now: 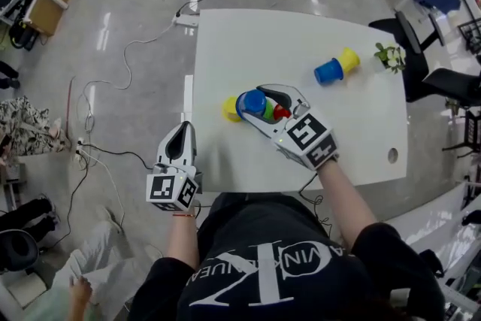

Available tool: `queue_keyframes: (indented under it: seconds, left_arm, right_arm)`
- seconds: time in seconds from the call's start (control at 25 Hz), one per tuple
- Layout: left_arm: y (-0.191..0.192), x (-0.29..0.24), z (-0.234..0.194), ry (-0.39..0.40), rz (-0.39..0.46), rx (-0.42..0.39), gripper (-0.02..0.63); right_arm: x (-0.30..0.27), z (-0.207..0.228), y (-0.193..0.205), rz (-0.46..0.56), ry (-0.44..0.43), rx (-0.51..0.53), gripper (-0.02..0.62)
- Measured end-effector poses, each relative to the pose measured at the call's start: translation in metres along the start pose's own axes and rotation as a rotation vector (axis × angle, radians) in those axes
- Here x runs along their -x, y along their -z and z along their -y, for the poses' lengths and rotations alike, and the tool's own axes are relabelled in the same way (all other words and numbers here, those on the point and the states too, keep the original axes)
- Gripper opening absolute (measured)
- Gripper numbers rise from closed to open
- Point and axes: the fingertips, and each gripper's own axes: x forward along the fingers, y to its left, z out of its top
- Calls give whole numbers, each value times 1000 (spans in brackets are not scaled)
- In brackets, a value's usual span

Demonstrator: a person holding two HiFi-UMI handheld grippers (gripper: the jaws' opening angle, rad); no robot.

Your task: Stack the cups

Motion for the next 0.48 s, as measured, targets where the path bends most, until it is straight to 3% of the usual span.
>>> queue_keyframes:
  seconds: [0.48]
  left_arm:
    - [10,33,-26,-81,7,36,5]
  right_arm:
    - [-22,-6,2,-39,15,23,252]
